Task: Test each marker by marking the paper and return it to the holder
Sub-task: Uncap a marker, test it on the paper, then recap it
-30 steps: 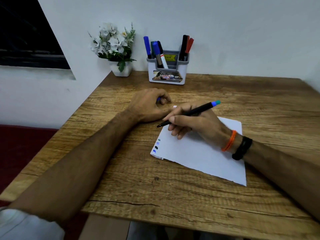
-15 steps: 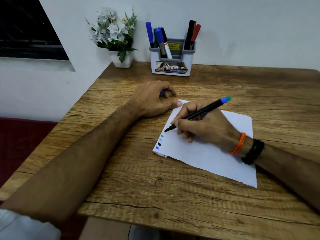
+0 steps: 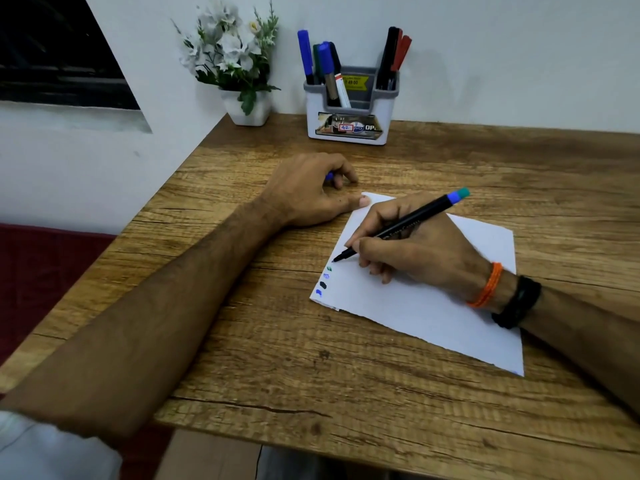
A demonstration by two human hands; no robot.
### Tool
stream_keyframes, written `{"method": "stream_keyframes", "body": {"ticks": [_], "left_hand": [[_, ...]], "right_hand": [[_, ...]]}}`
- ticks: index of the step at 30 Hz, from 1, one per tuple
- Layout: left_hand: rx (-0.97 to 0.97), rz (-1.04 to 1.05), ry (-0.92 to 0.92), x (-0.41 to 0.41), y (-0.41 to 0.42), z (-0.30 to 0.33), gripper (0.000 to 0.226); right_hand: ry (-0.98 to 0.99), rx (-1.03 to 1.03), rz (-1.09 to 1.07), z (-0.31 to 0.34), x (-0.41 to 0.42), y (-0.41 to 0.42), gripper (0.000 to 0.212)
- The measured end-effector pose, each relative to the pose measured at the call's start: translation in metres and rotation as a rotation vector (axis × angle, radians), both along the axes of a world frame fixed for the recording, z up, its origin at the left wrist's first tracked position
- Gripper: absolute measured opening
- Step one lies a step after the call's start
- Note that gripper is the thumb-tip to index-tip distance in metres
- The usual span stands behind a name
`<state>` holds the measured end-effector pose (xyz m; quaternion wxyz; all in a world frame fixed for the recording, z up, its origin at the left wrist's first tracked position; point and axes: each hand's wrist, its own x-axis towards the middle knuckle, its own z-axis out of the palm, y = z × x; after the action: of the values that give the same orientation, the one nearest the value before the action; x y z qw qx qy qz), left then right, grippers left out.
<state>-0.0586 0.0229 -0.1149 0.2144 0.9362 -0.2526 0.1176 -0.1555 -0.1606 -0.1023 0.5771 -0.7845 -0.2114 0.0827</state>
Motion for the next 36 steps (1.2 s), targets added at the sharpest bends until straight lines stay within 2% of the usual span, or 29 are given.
{"method": "stream_keyframes", "body": {"ticks": [28, 36], "left_hand": [[0.000, -0.009, 0.010, 0.0007, 0.0012, -0.0011, 0.055], [-0.006, -0.008, 0.010, 0.0009, 0.0015, -0.0017, 0.046]], "right_hand": [[0.013, -0.015, 0.012, 0.0000, 0.0015, 0.0012, 0.006], [0.021, 0.007, -0.003, -0.0010, 0.0013, 0.0008, 0.005]]}}
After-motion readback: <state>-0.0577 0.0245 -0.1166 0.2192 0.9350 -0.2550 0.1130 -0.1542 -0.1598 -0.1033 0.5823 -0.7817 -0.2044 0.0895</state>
